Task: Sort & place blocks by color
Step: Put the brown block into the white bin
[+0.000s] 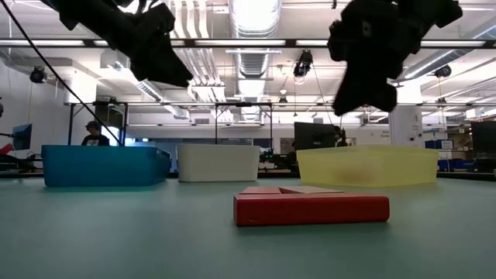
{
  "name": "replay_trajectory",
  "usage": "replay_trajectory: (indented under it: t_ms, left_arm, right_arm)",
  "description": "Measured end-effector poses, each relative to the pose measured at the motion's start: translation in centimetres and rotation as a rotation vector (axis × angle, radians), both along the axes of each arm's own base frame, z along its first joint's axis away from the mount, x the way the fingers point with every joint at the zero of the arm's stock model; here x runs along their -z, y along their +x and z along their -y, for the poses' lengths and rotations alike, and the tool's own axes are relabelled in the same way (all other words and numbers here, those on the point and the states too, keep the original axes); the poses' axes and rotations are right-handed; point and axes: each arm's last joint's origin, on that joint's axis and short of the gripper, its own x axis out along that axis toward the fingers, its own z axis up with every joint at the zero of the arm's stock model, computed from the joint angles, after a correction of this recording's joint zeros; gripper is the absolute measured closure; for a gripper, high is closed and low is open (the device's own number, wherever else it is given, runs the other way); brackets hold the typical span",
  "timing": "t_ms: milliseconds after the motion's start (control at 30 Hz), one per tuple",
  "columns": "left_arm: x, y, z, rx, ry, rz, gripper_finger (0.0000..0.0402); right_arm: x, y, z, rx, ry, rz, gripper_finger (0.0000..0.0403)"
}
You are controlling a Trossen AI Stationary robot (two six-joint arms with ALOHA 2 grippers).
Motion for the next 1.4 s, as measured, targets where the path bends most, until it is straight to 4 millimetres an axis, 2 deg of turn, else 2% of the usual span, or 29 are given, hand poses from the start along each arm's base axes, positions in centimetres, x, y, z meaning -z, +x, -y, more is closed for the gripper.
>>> replay_trajectory:
  t_ms: [333,567,867,967,1133,1400]
  left_arm:
    - [-0.3,0.3,0.1,0.008,0.003,0.046,0.0191]
    - [-0.2,0.4,0.1,0.007,0.003,0.041,0.0191]
    - [-0.2,0.4,0.1,0.008,0.003,0.04,0.0191]
    - [-0.2,0.4,0.1,0.008,0.004,0.04,0.0191]
    - [-0.2,0.4,0.1,0.011,0.01,0.037,0.0191]
    - [-0.2,0.4,0.1,0.011,0.011,0.037,0.0191]
  right_arm:
    - [1.8,-3.3,-1.5,0.14,0.151,-0.385,0.0339]
    - [2.4,-6.3,-2.0,0.336,0.189,-0.686,0.0339]
    - [2.4,-6.9,-3.3,0.337,0.256,-0.754,0.0337]
    - [2.4,-7.2,-4.1,0.31,0.28,-0.776,0.0319]
    - [2.4,-7.6,-5.1,0.303,0.27,-0.781,0.0264]
    - [3.1,-7.5,-5.6,0.373,0.224,-0.779,0.018]
